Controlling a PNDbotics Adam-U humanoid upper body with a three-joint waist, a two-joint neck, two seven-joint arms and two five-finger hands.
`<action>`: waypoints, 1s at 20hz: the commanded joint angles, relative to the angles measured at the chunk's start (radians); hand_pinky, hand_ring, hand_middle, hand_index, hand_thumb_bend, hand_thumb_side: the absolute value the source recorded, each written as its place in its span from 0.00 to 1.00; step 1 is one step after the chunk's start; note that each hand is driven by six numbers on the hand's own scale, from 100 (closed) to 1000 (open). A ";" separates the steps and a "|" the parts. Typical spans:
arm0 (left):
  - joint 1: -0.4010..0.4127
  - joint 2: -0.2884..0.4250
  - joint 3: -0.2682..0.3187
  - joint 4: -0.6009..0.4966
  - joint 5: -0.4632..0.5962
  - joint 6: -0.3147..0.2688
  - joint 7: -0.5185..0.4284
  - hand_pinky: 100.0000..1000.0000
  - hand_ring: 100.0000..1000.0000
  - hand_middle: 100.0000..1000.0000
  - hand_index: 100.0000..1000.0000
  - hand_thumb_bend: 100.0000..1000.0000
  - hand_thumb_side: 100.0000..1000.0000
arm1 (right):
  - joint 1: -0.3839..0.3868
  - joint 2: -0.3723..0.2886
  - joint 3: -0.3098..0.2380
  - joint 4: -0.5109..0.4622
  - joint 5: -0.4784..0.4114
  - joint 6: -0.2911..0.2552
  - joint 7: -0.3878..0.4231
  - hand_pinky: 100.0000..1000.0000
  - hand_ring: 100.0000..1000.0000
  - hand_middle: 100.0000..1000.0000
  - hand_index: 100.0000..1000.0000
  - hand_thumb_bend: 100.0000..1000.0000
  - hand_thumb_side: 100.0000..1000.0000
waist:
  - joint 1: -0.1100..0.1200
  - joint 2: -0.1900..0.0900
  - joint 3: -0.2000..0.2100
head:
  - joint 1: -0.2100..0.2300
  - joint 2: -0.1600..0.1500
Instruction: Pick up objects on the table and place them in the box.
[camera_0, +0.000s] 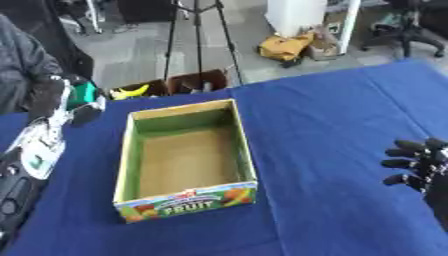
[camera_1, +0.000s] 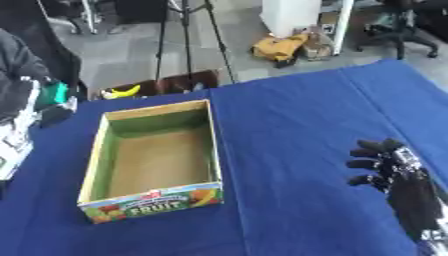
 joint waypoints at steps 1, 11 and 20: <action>-0.027 0.002 -0.065 -0.099 0.017 -0.039 -0.081 0.26 0.36 0.46 0.61 0.00 0.30 | -0.008 -0.003 -0.005 -0.010 -0.002 -0.002 0.005 0.52 0.70 0.68 0.81 0.00 1.00 | -0.006 -0.031 0.006 | -0.005 0.016; 0.019 -0.047 -0.237 -0.235 0.037 -0.114 -0.326 0.28 0.37 0.48 0.62 0.00 0.31 | 0.000 0.005 -0.006 -0.007 -0.005 -0.003 0.009 0.52 0.70 0.68 0.81 0.00 1.00 | -0.003 -0.064 0.007 | -0.017 0.030; 0.059 -0.120 -0.277 -0.188 -0.031 -0.202 -0.475 0.33 0.41 0.53 0.64 0.00 0.36 | -0.004 0.013 -0.006 -0.009 -0.009 -0.003 0.013 0.52 0.70 0.68 0.81 0.00 1.00 | -0.009 -0.065 0.003 | -0.012 0.020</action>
